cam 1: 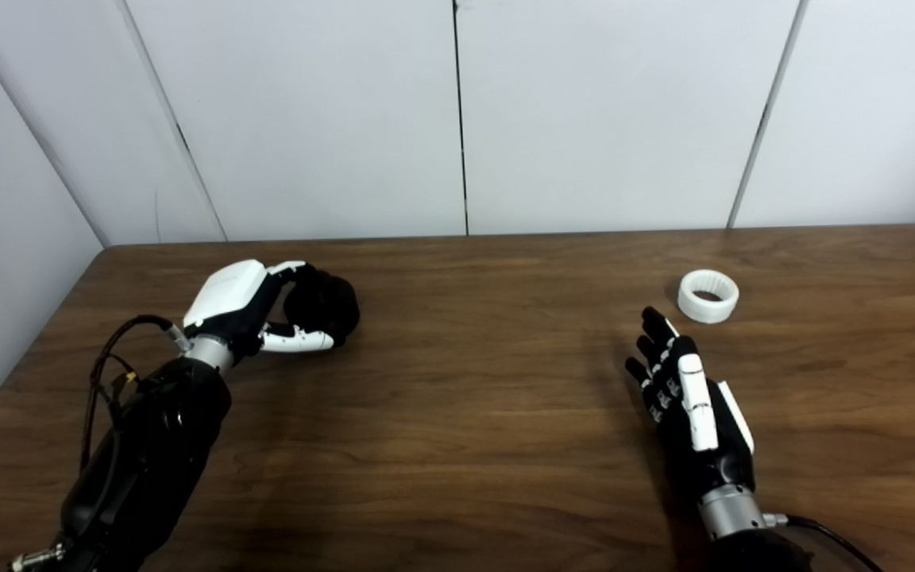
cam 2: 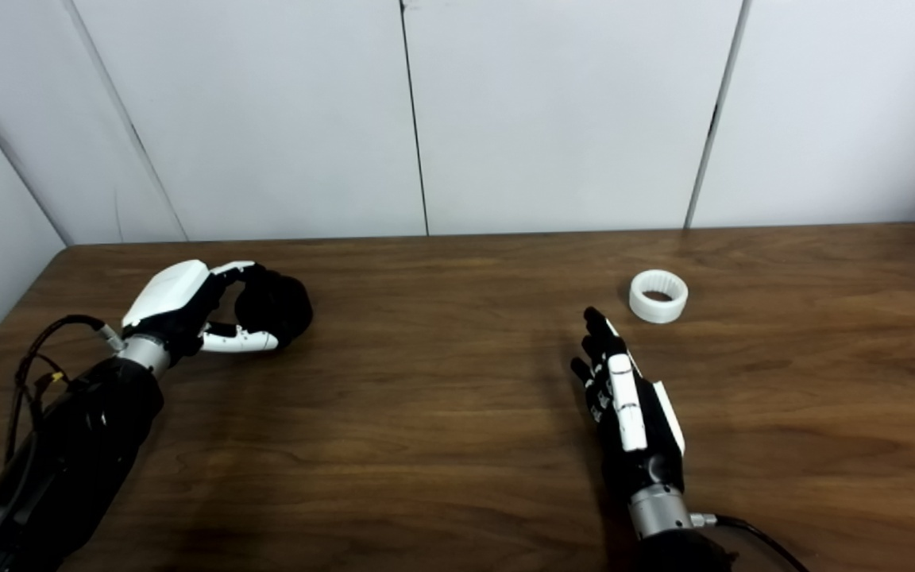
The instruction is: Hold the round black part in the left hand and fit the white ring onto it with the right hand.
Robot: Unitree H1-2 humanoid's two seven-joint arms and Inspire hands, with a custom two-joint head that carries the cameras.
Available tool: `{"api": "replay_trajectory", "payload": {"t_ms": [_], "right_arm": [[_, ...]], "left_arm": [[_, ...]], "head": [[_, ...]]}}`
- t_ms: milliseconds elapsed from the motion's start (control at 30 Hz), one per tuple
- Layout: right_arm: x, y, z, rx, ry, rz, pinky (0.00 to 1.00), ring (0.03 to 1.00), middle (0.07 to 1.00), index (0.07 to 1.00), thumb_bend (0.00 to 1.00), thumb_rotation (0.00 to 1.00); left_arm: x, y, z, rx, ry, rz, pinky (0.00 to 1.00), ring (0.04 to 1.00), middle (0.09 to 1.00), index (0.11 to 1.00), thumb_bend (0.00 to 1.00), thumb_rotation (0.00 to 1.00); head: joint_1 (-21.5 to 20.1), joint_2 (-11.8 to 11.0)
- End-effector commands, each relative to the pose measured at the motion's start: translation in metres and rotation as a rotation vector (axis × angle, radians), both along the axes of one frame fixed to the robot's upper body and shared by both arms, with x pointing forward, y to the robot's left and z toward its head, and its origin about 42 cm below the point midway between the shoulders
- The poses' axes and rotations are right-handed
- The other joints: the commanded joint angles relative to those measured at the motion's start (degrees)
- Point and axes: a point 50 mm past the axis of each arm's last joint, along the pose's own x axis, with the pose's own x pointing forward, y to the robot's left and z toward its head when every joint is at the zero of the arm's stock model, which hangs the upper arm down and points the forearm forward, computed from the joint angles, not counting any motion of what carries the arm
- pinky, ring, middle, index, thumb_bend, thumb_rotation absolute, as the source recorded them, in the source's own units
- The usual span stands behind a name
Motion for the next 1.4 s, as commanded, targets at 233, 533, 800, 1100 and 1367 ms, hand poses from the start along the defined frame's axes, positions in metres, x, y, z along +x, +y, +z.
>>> {"api": "replay_trajectory", "payload": {"t_ms": [233, 533, 800, 1100, 1367], "right_arm": [[0.008, 0.002, 0.025, 0.013, -0.119, 0.014, 0.96, 0.998, 0.985, 0.93, 0.51, 0.89], [0.009, 0.003, 0.025, 0.014, -0.119, 0.016, 0.96, 0.998, 0.985, 0.931, 0.5, 0.89], [0.008, 0.002, 0.025, 0.004, -0.12, 0.021, 0.96, 1.0, 0.989, 0.934, 0.49, 0.92], [0.009, 0.001, 0.024, 0.01, -0.115, 0.015, 0.96, 0.997, 0.982, 0.927, 0.5, 0.9], [0.008, 0.0, 0.025, 0.006, -0.112, 0.013, 0.95, 0.992, 0.982, 0.926, 0.5, 0.9]], "left_arm": [[0.009, 0.004, 0.014, 0.012, -0.053, -0.003, 0.74, 0.882, 0.861, 0.784, 0.87, 0.44], [0.008, 0.001, 0.013, 0.013, -0.075, -0.008, 0.72, 0.876, 0.853, 0.758, 0.83, 0.4], [-0.005, -0.009, 0.007, -0.01, -0.118, -0.014, 0.73, 0.854, 0.838, 0.738, 0.83, 0.37], [-0.015, -0.022, 0.004, -0.016, -0.138, -0.033, 0.74, 0.849, 0.828, 0.731, 0.82, 0.35], [-0.024, -0.031, 0.001, -0.013, -0.173, -0.056, 0.72, 0.827, 0.813, 0.707, 0.82, 0.33]], "head": [[0.1, 0.1], [0.1, -0.1], [0.2, 0.1], [0.2, 0.1], [0.3, 0.3]]}}
